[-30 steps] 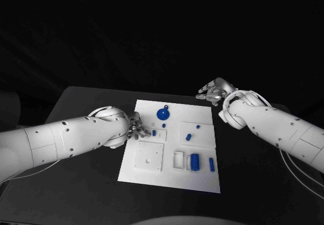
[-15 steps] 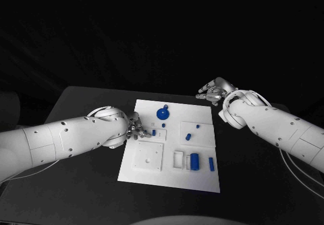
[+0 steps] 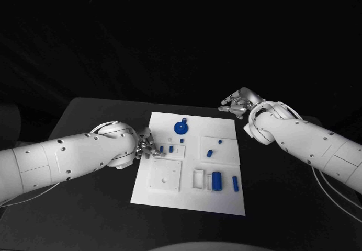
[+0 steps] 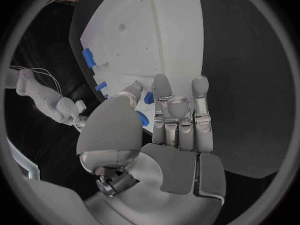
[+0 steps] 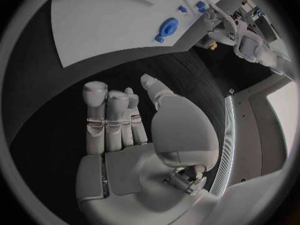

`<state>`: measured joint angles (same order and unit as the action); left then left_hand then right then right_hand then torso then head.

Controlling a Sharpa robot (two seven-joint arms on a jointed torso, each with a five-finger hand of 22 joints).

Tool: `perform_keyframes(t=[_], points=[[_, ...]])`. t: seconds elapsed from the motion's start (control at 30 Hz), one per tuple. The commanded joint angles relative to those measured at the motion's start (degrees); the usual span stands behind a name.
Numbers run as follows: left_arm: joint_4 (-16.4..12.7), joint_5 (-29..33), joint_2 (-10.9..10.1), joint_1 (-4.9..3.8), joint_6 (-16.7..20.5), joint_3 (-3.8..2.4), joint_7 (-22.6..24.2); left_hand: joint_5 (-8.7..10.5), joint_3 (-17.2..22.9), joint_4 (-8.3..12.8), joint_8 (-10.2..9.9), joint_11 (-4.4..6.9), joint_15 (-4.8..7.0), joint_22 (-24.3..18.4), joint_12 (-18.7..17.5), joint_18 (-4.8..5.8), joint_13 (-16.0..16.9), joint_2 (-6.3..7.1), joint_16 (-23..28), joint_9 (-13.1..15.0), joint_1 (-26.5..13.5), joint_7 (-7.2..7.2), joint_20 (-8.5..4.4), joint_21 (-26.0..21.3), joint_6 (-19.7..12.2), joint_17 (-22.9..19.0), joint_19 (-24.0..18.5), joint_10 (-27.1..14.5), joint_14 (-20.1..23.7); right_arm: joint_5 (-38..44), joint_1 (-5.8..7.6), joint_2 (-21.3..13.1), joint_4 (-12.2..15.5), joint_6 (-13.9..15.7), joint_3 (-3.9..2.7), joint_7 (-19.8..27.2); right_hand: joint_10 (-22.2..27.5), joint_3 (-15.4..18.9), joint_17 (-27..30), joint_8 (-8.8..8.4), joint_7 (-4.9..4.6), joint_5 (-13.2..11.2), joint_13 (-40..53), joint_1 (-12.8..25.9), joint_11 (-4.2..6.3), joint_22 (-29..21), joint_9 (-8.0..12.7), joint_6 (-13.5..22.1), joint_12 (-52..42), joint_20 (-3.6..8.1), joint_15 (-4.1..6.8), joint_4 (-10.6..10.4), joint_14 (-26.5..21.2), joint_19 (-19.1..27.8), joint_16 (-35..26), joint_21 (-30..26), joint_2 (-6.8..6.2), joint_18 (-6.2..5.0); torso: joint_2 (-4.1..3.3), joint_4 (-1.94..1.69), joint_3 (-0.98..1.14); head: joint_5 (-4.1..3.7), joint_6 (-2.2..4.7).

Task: Assemble the parts on the task board

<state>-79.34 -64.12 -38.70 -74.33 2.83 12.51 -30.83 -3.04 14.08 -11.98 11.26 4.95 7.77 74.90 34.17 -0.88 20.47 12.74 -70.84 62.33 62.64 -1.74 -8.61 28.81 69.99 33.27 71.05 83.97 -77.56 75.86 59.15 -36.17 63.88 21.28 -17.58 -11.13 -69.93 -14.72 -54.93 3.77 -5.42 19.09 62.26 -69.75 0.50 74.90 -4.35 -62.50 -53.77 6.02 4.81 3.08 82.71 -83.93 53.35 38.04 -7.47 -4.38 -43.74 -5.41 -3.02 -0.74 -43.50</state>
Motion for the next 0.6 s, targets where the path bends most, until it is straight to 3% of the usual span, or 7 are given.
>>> perform_keyframes(t=[0.03,0.23,0.33,0.43,0.47,0.53,0.6], points=[[-1.3,0.2,-0.8,-0.13,-0.7,-0.76,-0.1,0.29,-0.7,0.2,-0.8,-0.65,0.04,0.9,-0.8,0.71,-0.4,0.44,0.7,-1.1,0.0,0.38,-0.17,-0.5,-1.2,-0.8,-0.3,2.8,0.8,0.2,-0.10,-0.1,0.1,0.0,-0.02,0.4,0.4,0.3,0.0,-0.16,-0.01,0.2,-0.1,0.4,0.06,3.1,0.0,0.6,0.2,-0.27,-0.27,0.1,-0.1,-3.1,-0.2,-0.2,-0.07,-0.37,-0.01,-0.02,0.01,-0.22,0.27],[-3.5,1.2,-2.8,-0.49,0.8,-2.90,1.5,0.26,-1.3,1.8,-3.4,-1.45,-0.89,0.1,-5.6,0.88,-2.1,-0.75,3.4,-6.9,1.6,1.92,0.49,-2.9,-4.7,-2.0,-2.0,1.3,3.4,0.2,-0.16,-0.2,0.1,0.1,-0.02,0.4,0.4,0.3,0.0,-0.16,-0.01,0.2,-0.1,0.4,0.06,3.1,0.0,0.6,0.2,-0.27,-0.27,0.1,-0.1,-3.1,-0.2,-0.2,-0.07,-0.37,-0.02,0.04,-0.02,-0.40,0.93],[-4.8,2.8,-4.2,-1.15,2.4,-3.75,4.7,-0.15,-1.2,4.6,-5.5,-2.47,-2.48,-1.8,-10.8,0.86,-3.7,-2.98,7.2,-14.3,6.0,3.44,1.99,-6.4,-7.0,-4.3,-4.0,-1.7,6.5,0.2,-0.18,-0.3,0.0,0.2,-0.02,0.6,0.5,0.4,0.0,-0.15,-0.03,0.2,-0.2,0.4,0.05,3.0,0.0,0.6,0.3,-0.28,-0.28,0.0,0.0,-3.1,-0.2,-0.3,-0.10,-0.37,-0.01,0.01,0.01,-0.54,1.14],[-6.0,4.6,-5.3,-2.01,5.1,-4.21,9.6,-3.03,-0.9,7.4,-6.5,-3.83,-4.05,-5.6,-17.7,0.58,-7.9,-4.26,12.8,-24.5,10.0,4.64,3.55,-11.4,-6.9,-8.1,-5.2,-3.8,8.5,-0.1,-0.19,-0.4,-0.1,0.4,-0.01,0.9,0.6,0.4,0.2,-0.16,-0.04,0.3,-0.4,0.4,0.05,2.9,0.0,0.7,0.5,-0.28,-0.29,0.0,-0.1,-3.1,-0.4,-0.5,-0.12,-0.37,-0.03,-0.02,0.02,-0.71,1.17],[-6.1,4.7,-5.3,-2.07,5.3,-4.23,10.0,-3.28,-0.8,7.6,-6.6,-3.91,-4.13,-5.9,-18.3,0.52,-8.4,-4.35,13.2,-25.4,10.4,4.71,3.66,-11.8,-6.8,-8.4,-5.1,-3.9,8.5,-0.1,-0.19,-0.4,-0.1,0.4,-0.01,0.9,0.6,0.4,0.2,-0.16,-0.04,0.3,-0.4,0.4,0.05,2.9,0.0,0.7,0.5,-0.28,-0.29,0.0,-0.1,-3.1,-0.4,-0.5,-0.12,-0.37,-0.03,-0.02,0.02,-0.71,1.17],[-6.9,5.5,-5.8,-2.59,8.5,-4.44,14.8,-6.96,1.1,9.7,-7.1,-4.91,-4.81,-7.4,-23.1,0.16,-12.1,-4.74,15.5,-30.5,13.7,5.60,4.21,-13.6,-6.6,-9.8,-5.0,-5.6,8.8,-0.4,-0.20,-0.4,-0.1,0.7,-0.01,1.2,2.1,0.3,0.3,-0.14,0.06,0.2,-7.3,0.3,0.31,2.7,0.0,0.8,8.2,-0.17,-0.22,0.3,-0.2,-3.1,-0.7,-1.1,-0.06,-0.31,-0.05,-0.02,0.00,-0.78,1.46],[-7.2,5.7,-5.8,-2.86,11.1,-4.54,18.9,-8.17,2.9,11.7,-7.5,-5.82,-5.27,-7.6,-26.4,-0.36,-14.6,-5.11,16.6,-34.0,16.5,6.51,4.43,-14.1,-6.7,-10.5,-4.8,-7.0,9.0,-0.7,-0.20,-0.4,-0.2,0.8,-0.01,1.5,1.7,0.3,0.6,-0.24,0.07,0.2,-10.2,0.4,0.33,2.3,0.1,0.8,10.3,-0.10,-0.12,0.6,-0.5,-2.9,-1.2,-2.4,-0.05,-0.33,-0.04,-0.01,0.00,-0.77,1.52]])
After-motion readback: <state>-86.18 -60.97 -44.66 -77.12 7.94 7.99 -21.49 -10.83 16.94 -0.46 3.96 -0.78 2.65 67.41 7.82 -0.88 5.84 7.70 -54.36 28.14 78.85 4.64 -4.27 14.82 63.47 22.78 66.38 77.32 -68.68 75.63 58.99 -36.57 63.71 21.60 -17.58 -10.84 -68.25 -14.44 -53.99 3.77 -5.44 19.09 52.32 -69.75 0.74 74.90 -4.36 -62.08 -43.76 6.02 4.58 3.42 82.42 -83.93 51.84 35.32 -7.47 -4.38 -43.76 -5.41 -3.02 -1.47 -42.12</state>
